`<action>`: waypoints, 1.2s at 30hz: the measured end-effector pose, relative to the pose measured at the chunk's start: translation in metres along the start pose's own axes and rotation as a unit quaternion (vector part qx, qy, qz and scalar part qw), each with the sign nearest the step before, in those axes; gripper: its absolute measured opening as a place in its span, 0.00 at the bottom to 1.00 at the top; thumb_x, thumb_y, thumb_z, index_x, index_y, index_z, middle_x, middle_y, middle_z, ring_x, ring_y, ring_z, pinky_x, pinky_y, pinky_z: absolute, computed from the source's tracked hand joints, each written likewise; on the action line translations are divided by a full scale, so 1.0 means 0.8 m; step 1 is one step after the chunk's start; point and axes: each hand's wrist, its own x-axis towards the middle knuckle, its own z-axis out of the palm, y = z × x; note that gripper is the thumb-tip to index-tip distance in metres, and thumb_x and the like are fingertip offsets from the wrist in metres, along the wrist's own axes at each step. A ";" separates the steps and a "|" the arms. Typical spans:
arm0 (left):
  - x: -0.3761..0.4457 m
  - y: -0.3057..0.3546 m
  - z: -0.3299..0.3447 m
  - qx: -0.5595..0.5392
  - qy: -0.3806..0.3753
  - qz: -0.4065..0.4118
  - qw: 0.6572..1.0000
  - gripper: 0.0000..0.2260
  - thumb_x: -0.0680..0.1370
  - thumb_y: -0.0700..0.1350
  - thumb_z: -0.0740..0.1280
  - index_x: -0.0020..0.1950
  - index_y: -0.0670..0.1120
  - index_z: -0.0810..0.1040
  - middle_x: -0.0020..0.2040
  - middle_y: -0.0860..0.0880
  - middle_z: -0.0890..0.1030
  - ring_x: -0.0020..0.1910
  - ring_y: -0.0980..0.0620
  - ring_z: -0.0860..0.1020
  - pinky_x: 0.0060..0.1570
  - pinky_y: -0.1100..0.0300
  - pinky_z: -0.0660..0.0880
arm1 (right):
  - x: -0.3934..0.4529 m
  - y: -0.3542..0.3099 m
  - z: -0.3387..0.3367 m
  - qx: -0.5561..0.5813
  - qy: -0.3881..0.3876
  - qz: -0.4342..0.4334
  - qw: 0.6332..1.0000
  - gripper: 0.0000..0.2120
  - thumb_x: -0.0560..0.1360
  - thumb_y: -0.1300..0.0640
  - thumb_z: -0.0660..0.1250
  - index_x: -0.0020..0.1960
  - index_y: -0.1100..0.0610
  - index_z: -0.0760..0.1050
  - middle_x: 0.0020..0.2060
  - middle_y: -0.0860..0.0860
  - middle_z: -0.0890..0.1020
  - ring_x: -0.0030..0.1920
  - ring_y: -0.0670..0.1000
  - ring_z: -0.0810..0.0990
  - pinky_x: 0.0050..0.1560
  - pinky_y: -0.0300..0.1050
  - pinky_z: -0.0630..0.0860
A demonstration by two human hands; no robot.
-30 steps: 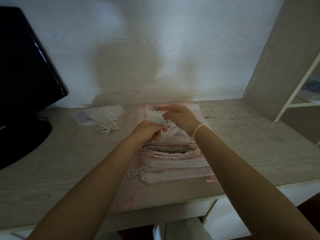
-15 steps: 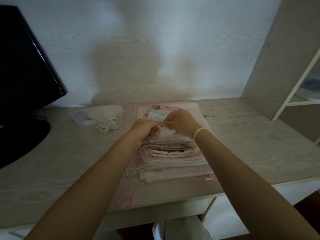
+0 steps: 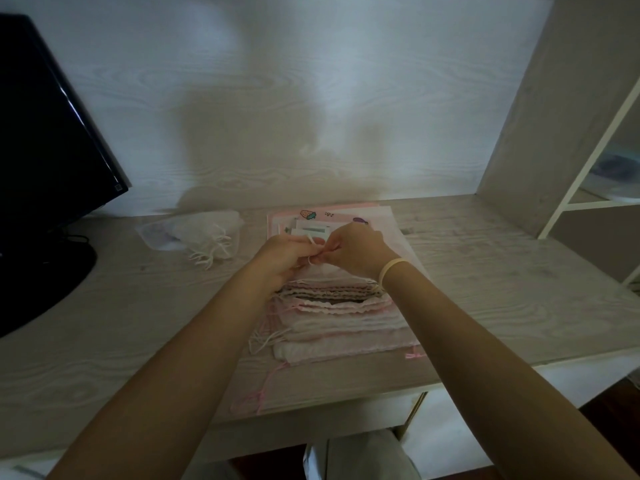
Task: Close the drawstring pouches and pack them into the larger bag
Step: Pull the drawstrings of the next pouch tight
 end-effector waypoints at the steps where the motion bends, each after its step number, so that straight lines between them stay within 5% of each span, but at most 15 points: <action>1: -0.002 0.000 -0.001 0.005 -0.001 0.000 1.000 0.06 0.74 0.35 0.71 0.48 0.43 0.84 0.39 0.47 0.84 0.40 0.53 0.81 0.43 0.63 0.75 | -0.001 0.001 0.000 -0.001 -0.001 -0.003 1.000 0.13 0.69 0.39 0.72 0.42 0.48 0.85 0.38 0.46 0.83 0.45 0.48 0.77 0.54 0.49 0.71; 5: -0.008 0.001 -0.002 0.073 0.012 0.033 0.997 0.09 0.72 0.33 0.73 0.47 0.45 0.85 0.43 0.48 0.85 0.45 0.51 0.82 0.43 0.61 0.77 | 0.004 0.004 -0.001 0.022 -0.067 -0.001 0.997 0.15 0.72 0.43 0.70 0.40 0.54 0.84 0.35 0.50 0.83 0.39 0.49 0.78 0.51 0.51 0.75; 8: -0.016 0.005 0.002 0.163 0.028 0.075 0.983 0.10 0.70 0.35 0.75 0.48 0.47 0.85 0.40 0.51 0.84 0.39 0.55 0.81 0.37 0.67 0.75 | 0.009 0.008 -0.004 0.040 -0.072 0.018 0.996 0.18 0.77 0.46 0.64 0.32 0.54 0.74 0.31 0.51 0.77 0.34 0.49 0.73 0.48 0.49 0.74; 12: -0.018 0.003 0.004 0.240 0.056 0.130 0.960 0.11 0.71 0.37 0.76 0.46 0.53 0.83 0.43 0.50 0.83 0.45 0.51 0.82 0.47 0.59 0.79 | 0.016 0.016 0.000 0.155 -0.053 0.050 0.985 0.07 0.75 0.62 0.67 0.45 0.55 0.84 0.46 0.53 0.84 0.46 0.52 0.81 0.55 0.48 0.77; 16: -0.016 -0.003 0.004 0.296 0.096 0.191 0.931 0.11 0.70 0.36 0.75 0.42 0.53 0.84 0.41 0.52 0.84 0.43 0.52 0.82 0.48 0.56 0.80 | 0.013 0.013 0.016 0.243 -0.084 0.083 0.963 0.06 0.74 0.58 0.70 0.47 0.57 0.85 0.41 0.51 0.83 0.42 0.49 0.77 0.50 0.43 0.73; 25: -0.007 -0.015 0.003 0.233 0.142 0.200 0.941 0.09 0.69 0.37 0.75 0.42 0.52 0.84 0.41 0.49 0.84 0.43 0.48 0.82 0.46 0.53 0.80 | 0.020 0.028 0.029 0.388 -0.145 0.088 0.906 0.13 0.72 0.58 0.72 0.56 0.55 0.83 0.60 0.53 0.81 0.64 0.51 0.75 0.69 0.48 0.66; 28: -0.007 -0.014 0.002 0.200 0.124 0.187 0.954 0.10 0.69 0.37 0.76 0.41 0.53 0.84 0.42 0.49 0.85 0.44 0.48 0.83 0.47 0.55 0.81 | 0.020 0.031 0.025 0.395 -0.125 0.095 0.905 0.06 0.71 0.60 0.74 0.47 0.53 0.85 0.53 0.52 0.84 0.58 0.51 0.78 0.65 0.46 0.70; 32: -0.012 -0.009 0.000 0.167 0.086 0.168 0.968 0.07 0.71 0.39 0.75 0.44 0.51 0.85 0.41 0.53 0.85 0.41 0.56 0.82 0.43 0.64 0.77 | 0.017 0.030 0.020 0.351 -0.082 0.098 0.927 0.04 0.71 0.58 0.74 0.38 0.54 0.81 0.35 0.48 0.80 0.39 0.48 0.75 0.47 0.42 0.73; 36: -0.015 -0.008 0.000 0.191 0.091 0.165 0.963 0.03 0.75 0.45 0.73 0.42 0.53 0.84 0.36 0.55 0.84 0.35 0.60 0.80 0.38 0.68 0.74 | 0.023 0.023 0.025 0.255 -0.068 0.093 0.960 0.05 0.74 0.56 0.70 0.39 0.54 0.78 0.36 0.49 0.79 0.39 0.48 0.74 0.46 0.42 0.74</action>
